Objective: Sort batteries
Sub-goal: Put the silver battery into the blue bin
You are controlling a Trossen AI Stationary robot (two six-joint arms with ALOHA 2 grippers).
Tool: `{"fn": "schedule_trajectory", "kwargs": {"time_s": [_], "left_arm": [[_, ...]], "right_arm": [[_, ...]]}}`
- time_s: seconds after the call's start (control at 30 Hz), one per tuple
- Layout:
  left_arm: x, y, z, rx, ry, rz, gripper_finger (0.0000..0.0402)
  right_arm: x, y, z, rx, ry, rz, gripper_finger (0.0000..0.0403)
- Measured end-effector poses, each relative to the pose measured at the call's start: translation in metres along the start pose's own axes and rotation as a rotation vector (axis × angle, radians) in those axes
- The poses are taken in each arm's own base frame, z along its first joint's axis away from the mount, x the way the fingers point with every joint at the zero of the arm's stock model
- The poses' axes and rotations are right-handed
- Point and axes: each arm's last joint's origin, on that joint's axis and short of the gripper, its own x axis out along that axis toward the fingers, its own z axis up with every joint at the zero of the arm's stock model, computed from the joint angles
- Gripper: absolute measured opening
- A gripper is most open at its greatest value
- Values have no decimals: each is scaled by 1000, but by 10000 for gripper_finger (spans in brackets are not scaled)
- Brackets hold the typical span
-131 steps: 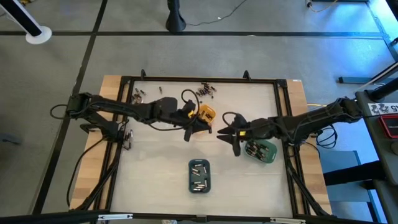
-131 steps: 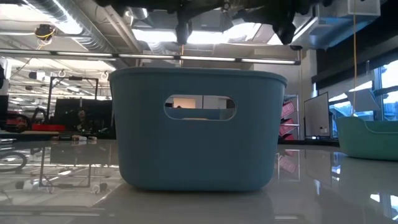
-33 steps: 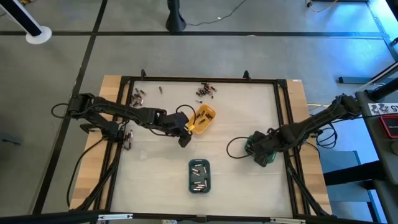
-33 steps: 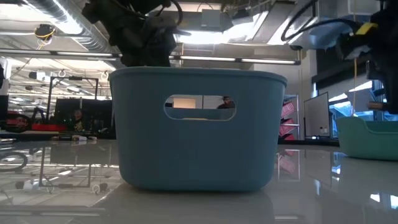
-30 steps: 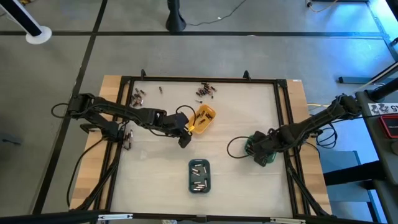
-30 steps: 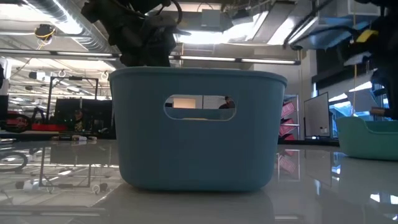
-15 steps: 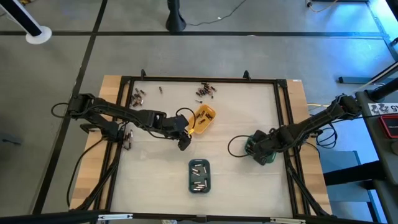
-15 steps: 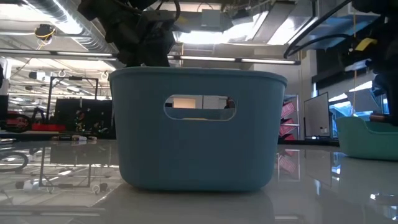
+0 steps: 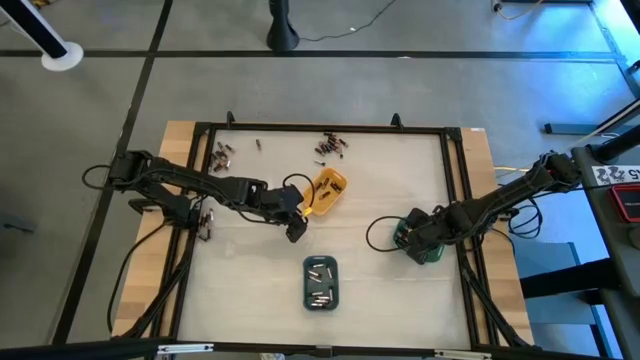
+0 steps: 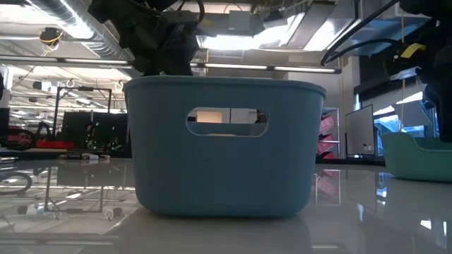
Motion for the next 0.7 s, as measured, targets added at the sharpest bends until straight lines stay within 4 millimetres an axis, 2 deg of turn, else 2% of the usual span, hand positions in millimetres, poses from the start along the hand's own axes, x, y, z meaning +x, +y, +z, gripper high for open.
{"fn": "schedule_trajectory", "kwargs": {"time_s": [0.17,0.37,0.6,0.7], "left_arm": [[0,0,0,0,3,1,224],[0,2,-5,4,67,4,224],[-5,7,-12,-41,256,-10,224],[-13,10,-14,-45,356,53,224]], "right_arm": [[0,1,1,-5,-17,3,165],[-1,12,8,-42,-122,104,167],[-9,21,17,-120,-267,129,167],[-16,23,22,-137,-349,99,168]]}}
